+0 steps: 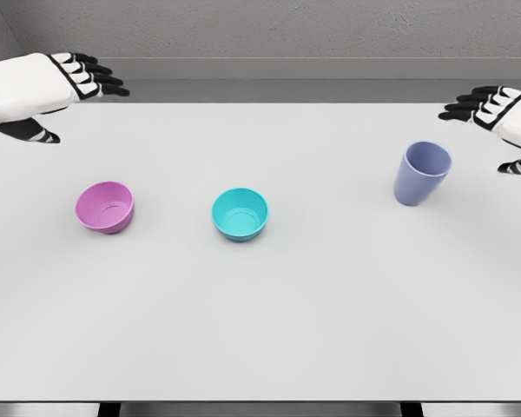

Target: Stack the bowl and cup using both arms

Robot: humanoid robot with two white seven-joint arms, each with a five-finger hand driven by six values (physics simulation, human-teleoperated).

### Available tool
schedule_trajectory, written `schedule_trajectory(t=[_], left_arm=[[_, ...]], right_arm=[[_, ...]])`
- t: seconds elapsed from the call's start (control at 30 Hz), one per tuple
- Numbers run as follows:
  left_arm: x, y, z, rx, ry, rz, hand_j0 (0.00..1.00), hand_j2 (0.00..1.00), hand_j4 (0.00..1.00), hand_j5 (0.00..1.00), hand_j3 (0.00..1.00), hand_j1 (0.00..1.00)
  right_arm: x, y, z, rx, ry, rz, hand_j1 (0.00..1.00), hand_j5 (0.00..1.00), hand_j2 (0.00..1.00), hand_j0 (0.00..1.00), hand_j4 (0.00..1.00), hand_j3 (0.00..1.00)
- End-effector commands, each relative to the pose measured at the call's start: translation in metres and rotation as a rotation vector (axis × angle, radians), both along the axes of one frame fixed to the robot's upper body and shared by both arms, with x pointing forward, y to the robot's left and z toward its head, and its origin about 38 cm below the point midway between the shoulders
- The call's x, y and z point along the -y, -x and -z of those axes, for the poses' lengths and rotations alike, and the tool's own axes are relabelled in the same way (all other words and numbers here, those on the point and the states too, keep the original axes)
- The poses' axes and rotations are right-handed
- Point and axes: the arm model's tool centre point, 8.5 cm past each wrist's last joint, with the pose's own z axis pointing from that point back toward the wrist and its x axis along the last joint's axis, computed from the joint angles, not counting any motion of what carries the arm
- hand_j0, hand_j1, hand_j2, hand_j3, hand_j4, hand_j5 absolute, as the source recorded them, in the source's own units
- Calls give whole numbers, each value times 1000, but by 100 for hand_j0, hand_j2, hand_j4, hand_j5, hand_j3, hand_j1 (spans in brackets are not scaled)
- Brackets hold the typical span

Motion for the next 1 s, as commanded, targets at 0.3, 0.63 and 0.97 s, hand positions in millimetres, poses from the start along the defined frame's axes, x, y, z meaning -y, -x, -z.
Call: schedule_trajectory(t=[0.3,0.63,0.97], left_arm=[[17,-7,59,-258,-138,50,100,100,100,100,100,100],[14,-1,70,-326,-104,55,100,100,100,100,100,100],[-10,4,96,-402,-128,-7,100,100,100,100,100,100]], right_arm=[[-8,-23,31,-127,23,10,100,100,100,100,100,100],[-7,-50,24,-159,77,25,100,100,100,100,100,100],[0,-59,31,-322,57,46,100,100,100,100,100,100]])
